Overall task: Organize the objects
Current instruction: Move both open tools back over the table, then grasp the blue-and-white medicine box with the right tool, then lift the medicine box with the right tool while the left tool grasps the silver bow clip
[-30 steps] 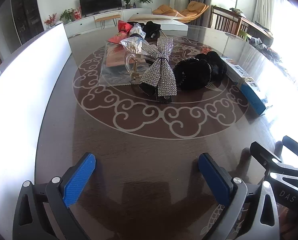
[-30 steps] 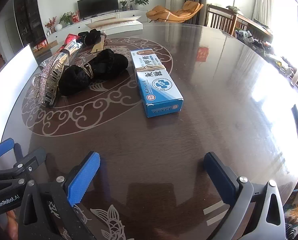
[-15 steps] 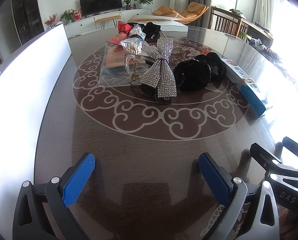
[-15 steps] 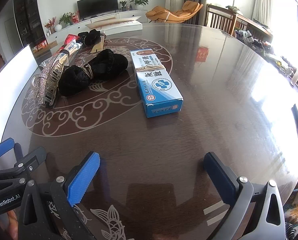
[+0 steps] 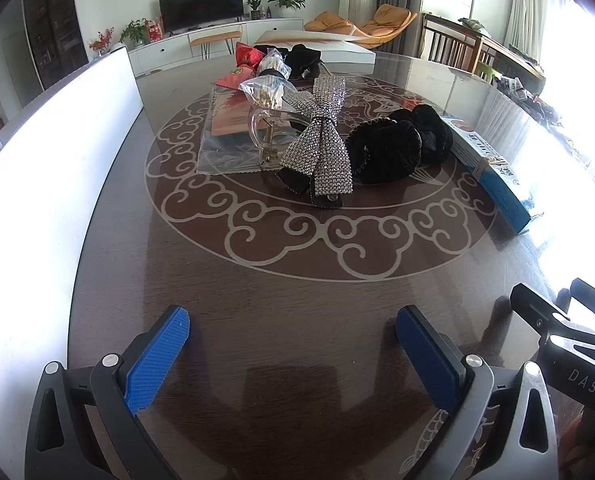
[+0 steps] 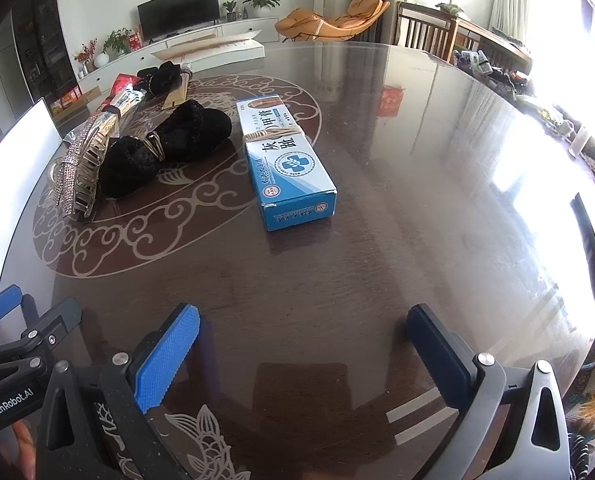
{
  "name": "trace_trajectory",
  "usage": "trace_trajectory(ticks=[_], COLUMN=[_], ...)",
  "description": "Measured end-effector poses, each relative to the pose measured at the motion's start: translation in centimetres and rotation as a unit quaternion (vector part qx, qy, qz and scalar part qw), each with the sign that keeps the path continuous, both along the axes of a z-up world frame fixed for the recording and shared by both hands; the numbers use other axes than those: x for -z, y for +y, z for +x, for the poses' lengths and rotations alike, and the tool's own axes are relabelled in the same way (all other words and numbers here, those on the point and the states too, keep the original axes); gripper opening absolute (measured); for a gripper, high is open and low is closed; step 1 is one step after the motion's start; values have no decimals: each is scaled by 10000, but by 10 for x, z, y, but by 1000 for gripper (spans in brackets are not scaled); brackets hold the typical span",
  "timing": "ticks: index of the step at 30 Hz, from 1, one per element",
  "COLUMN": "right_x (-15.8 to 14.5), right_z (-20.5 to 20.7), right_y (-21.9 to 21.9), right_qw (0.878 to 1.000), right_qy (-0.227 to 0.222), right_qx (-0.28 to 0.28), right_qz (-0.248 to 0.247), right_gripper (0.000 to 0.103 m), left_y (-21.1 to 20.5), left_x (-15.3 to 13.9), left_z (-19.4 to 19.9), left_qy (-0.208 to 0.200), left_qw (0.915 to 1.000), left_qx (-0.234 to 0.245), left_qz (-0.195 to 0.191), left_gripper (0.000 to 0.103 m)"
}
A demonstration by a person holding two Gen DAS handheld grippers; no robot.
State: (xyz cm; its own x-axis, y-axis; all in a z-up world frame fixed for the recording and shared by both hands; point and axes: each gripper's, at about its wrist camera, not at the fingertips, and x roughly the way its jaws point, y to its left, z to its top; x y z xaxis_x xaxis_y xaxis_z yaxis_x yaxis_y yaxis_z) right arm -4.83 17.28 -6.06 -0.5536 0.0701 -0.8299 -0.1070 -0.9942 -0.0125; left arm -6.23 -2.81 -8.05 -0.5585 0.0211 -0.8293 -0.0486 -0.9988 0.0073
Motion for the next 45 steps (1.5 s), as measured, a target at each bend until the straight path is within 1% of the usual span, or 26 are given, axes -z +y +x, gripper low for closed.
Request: trace_trajectory(ticks=[6, 16, 18, 22, 24, 29, 32, 34, 35, 36, 38, 41, 45], right_x=[0, -1, -1, -1, -1, -1, -1, 0, -1, -3, -9, -9, -8], right_z=[0, -1, -5, -31, -49, -96, -119, -126, -126, -123, -112, -95, -73], right_y=[9, 11, 10, 9, 9, 4, -1, -5, -6, -7, -10, -7, 3], right_qw=[9997, 9997, 9999, 9976, 9957, 9933, 9925, 9920, 9918, 9918, 9916, 9928, 9955], right_qy=[-7, -75, -124, -376, -494, -597, -562, -479, -409, -279, -18, 87, 250], right_qx=[255, 225, 117, -582, -783, -988, -1082, -1169, -1208, -1249, -1291, -1190, -919], right_qz=[-4, -4, 3, -4, -1, 1, 3, 3, -1, -7, 15, -68, 0], right_gripper=[103, 103, 103, 103, 103, 103, 103, 103, 98, 92, 44, 45, 45], left_y=[0, 0, 0, 0, 0, 0, 0, 0, 0, 0, 0, 0, 0], left_x=[0, 0, 0, 1, 1, 1, 1, 1, 1, 1, 1, 1, 2], left_z=[0, 0, 0, 0, 0, 0, 0, 0, 0, 0, 0, 0, 0], left_qy=[1, 3, 4, 5, 5, 6, 6, 7, 7, 7, 8, 8, 9], left_qw=[10000, 10000, 10000, 10000, 10000, 10000, 10000, 10000, 10000, 10000, 10000, 10000, 10000], left_qx=[0, -1, -1, -2, -1, -1, -1, -1, -1, -1, -2, -2, -3], left_qz=[0, 0, -1, 1, 0, 1, 0, 0, 0, 0, 1, 2, 0], left_gripper=[103, 103, 103, 103, 103, 103, 103, 103, 103, 103, 103, 103, 103])
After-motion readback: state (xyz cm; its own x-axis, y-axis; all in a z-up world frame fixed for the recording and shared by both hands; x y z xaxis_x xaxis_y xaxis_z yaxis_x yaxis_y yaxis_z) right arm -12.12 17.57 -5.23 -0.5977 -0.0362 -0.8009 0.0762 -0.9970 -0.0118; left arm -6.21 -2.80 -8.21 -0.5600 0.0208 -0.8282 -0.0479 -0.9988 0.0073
